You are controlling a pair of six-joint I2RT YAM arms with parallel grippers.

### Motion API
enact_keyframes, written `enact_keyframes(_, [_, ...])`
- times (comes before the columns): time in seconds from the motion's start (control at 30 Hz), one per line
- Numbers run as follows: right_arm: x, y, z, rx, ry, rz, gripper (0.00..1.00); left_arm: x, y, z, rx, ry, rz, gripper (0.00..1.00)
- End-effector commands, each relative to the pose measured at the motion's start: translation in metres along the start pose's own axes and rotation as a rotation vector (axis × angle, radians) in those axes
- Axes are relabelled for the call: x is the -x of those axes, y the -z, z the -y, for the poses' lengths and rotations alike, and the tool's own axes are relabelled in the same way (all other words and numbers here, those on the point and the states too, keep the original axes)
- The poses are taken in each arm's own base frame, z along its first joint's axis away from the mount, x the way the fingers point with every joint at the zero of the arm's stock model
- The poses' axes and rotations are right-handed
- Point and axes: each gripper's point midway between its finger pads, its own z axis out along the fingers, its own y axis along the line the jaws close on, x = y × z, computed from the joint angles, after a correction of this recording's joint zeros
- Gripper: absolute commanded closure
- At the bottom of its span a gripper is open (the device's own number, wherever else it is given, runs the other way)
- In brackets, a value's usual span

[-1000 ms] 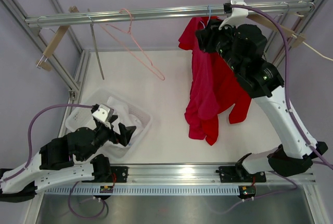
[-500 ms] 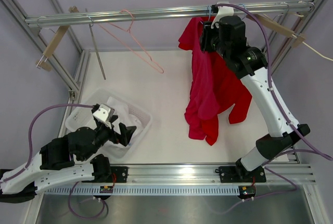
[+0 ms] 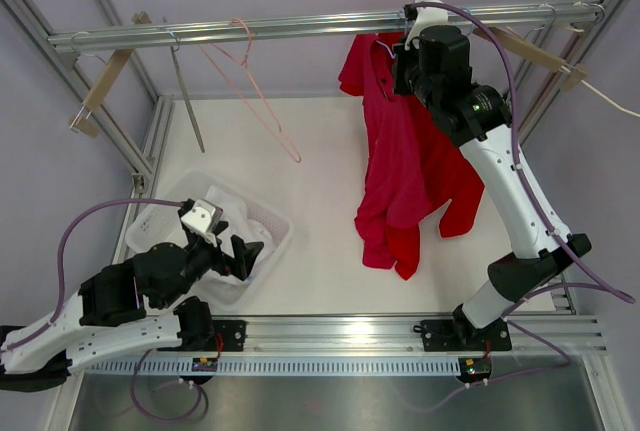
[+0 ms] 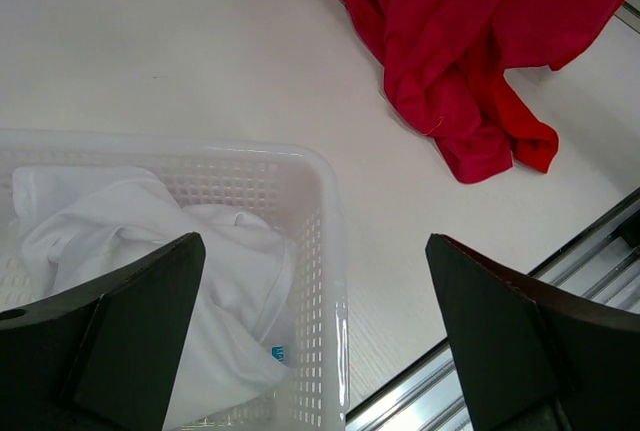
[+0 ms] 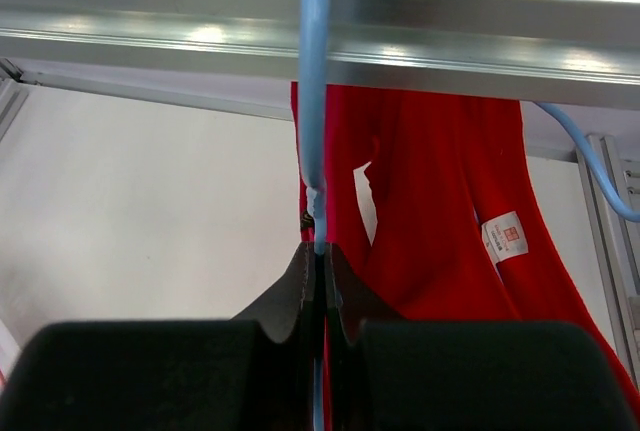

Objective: Remove the t-shirt from the hanger

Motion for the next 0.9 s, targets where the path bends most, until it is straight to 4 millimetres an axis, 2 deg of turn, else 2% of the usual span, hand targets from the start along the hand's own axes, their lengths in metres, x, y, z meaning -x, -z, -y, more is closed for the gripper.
enact_keyframes(0.0, [0.036,0.011,0.0,0.026,0.039,0.111,1.0,0.008,-0.004,0.007,-0.021,0.005,0.022,0.01])
enact_keyframes(0.17, [0.071,0.035,-0.003,0.052,0.034,0.251,1.0,0.012,-0.004,0.011,-0.045,0.018,0.034,0.01])
enact_keyframes(0.23, [0.079,0.048,-0.005,0.07,0.029,0.293,1.0,0.013,-0.004,0.011,-0.045,0.02,0.037,0.01])
enact_keyframes(0.3, [0.078,0.052,-0.006,0.078,0.029,0.308,1.0,0.014,-0.005,0.011,-0.048,0.024,0.04,0.01])
enact_keyframes(0.53, [0.059,0.05,-0.005,0.083,0.026,0.299,1.0,0.015,-0.006,0.013,-0.057,0.023,0.038,0.01])
enact_keyframes(0.63, [0.046,0.05,-0.008,0.102,0.008,0.27,1.0,0.014,-0.007,0.014,-0.06,0.02,0.031,0.01])
enact_keyframes(0.67, [0.035,0.046,-0.01,0.107,0.003,0.252,1.0,0.015,-0.007,0.015,-0.062,0.023,0.032,0.01])
enact_keyframes(0.73, [0.03,0.053,-0.012,0.128,-0.038,0.251,1.0,0.017,-0.008,0.02,-0.08,0.028,0.032,0.01])
enact_keyframes(0.77, [0.017,0.049,-0.014,0.136,-0.049,0.234,1.0,0.02,-0.007,0.022,-0.09,0.037,0.04,0.01])
enact_keyframes(0.8, [0.018,0.059,-0.015,0.152,-0.08,0.248,1.0,0.022,-0.008,0.025,-0.102,0.044,0.04,0.01])
enact_keyframes(0.87, [0.004,0.06,-0.019,0.167,-0.097,0.234,1.0,0.028,-0.011,0.045,-0.178,0.071,0.037,0.01])
